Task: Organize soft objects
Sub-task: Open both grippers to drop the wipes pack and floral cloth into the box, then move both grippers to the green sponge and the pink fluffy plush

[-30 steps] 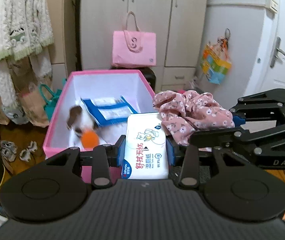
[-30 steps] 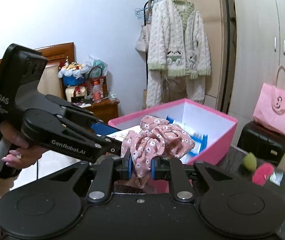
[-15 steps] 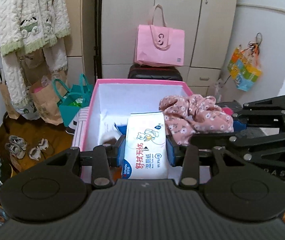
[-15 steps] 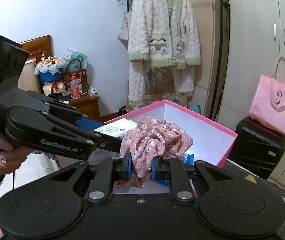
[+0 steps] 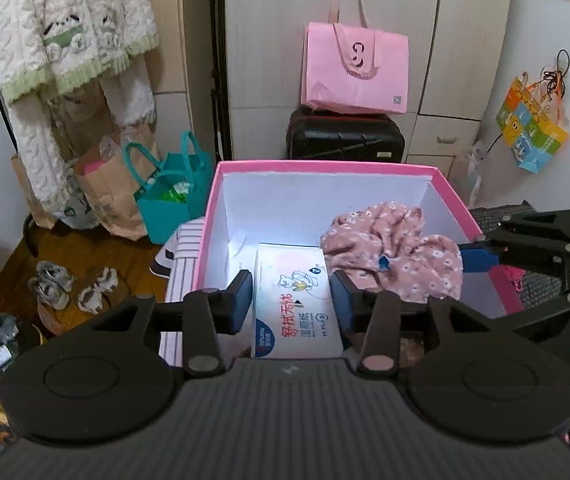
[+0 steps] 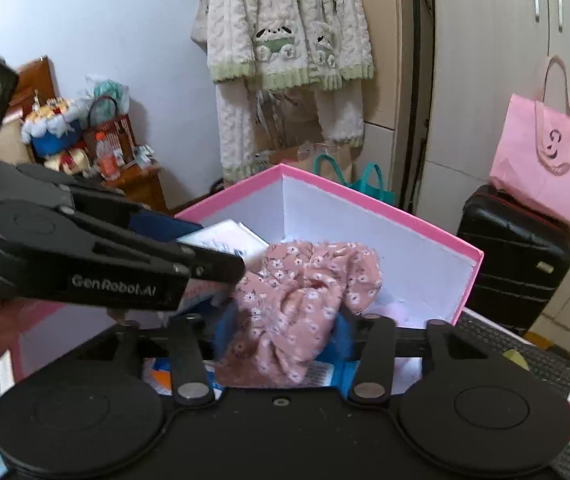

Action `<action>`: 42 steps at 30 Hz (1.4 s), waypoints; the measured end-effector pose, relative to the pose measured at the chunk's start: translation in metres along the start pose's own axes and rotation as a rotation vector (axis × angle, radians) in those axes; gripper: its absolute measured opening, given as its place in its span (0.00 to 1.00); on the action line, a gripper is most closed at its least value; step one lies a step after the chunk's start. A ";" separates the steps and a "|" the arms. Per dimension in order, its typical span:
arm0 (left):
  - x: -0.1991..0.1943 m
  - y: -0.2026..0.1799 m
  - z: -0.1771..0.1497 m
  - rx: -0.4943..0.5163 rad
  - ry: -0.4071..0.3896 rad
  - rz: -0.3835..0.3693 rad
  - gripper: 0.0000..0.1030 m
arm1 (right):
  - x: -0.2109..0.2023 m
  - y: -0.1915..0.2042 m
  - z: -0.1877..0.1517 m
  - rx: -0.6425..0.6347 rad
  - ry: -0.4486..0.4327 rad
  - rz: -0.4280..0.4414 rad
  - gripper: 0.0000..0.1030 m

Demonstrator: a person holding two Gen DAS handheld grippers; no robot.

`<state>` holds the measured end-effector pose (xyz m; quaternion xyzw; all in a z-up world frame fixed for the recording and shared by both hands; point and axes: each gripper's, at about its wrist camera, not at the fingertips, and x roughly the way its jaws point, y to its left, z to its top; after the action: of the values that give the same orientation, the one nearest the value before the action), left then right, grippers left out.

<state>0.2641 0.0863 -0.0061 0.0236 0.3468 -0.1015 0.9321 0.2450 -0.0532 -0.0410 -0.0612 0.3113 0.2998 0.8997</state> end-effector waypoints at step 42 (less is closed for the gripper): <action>-0.177 -0.080 -0.056 0.225 -0.162 -0.137 0.69 | -0.198 0.053 -0.071 -0.159 -0.116 -0.176 0.81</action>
<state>0.0813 0.0451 0.0691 0.0960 0.2578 -0.2048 0.9394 0.0529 -0.1302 0.0247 -0.1418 0.2273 0.2463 0.9314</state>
